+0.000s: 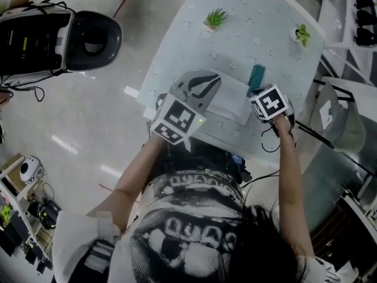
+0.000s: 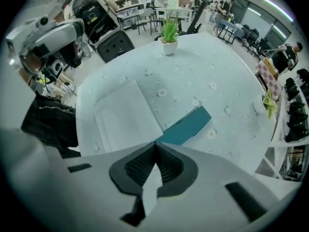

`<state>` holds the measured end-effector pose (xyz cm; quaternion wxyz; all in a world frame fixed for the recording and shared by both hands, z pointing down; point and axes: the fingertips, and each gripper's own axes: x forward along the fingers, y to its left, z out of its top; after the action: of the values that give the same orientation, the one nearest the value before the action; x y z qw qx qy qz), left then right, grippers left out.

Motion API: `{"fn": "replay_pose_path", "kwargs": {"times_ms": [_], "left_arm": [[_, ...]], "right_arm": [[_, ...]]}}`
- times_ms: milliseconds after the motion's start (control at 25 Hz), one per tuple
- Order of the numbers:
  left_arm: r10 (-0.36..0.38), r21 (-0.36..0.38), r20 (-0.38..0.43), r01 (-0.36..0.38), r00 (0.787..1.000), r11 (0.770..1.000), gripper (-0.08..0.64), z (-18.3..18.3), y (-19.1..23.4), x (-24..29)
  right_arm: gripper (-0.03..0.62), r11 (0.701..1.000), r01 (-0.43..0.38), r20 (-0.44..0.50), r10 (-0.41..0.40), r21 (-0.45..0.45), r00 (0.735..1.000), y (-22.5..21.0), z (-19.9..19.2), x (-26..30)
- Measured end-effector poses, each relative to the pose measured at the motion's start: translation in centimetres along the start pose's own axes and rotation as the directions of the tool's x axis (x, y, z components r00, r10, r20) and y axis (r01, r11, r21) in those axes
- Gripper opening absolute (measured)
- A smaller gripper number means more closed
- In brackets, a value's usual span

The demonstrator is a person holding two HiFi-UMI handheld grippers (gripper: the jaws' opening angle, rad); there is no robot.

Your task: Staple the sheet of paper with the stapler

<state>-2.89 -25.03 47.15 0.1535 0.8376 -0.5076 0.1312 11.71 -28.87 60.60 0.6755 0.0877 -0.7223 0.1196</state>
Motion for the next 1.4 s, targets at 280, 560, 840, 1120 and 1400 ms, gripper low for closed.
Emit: {"fn": "replay_pose_path", "kwargs": {"times_ms": [280, 560, 840, 1120, 1400], "left_arm": [[-0.022, 0.008, 0.003, 0.021, 1.0, 1.0, 0.015, 0.4, -0.3, 0.7], [-0.06, 0.048, -0.006, 0.06, 0.998, 0.997, 0.015, 0.9, -1.9, -0.2], [-0.08, 0.114, -0.033, 0.083, 0.996, 0.99, 0.015, 1.1, -2.6, -2.7], [-0.095, 0.127, -0.028, 0.098, 0.995, 0.987, 0.015, 1.0, -2.4, -4.5], [-0.146, 0.147, -0.042, 0.151, 0.988, 0.978, 0.015, -0.3, -2.2, -6.8]], "right_arm": [[0.0, 0.996, -0.013, 0.108, 0.004, 0.085, 0.994, -0.3, 0.0, 0.1], [0.002, 0.997, -0.035, 0.127, 0.025, 0.075, 0.992, -0.5, -0.2, 0.2], [0.002, 0.99, -0.008, 0.215, -0.023, 0.139, 0.976, -0.4, 0.1, -1.4], [0.005, 0.967, 0.013, 0.341, -0.101, 0.253, 0.935, 0.7, -0.1, -3.4], [0.009, 0.907, -0.056, 0.495, -0.175, 0.418, 0.851, 5.3, 1.2, -4.9]]}}
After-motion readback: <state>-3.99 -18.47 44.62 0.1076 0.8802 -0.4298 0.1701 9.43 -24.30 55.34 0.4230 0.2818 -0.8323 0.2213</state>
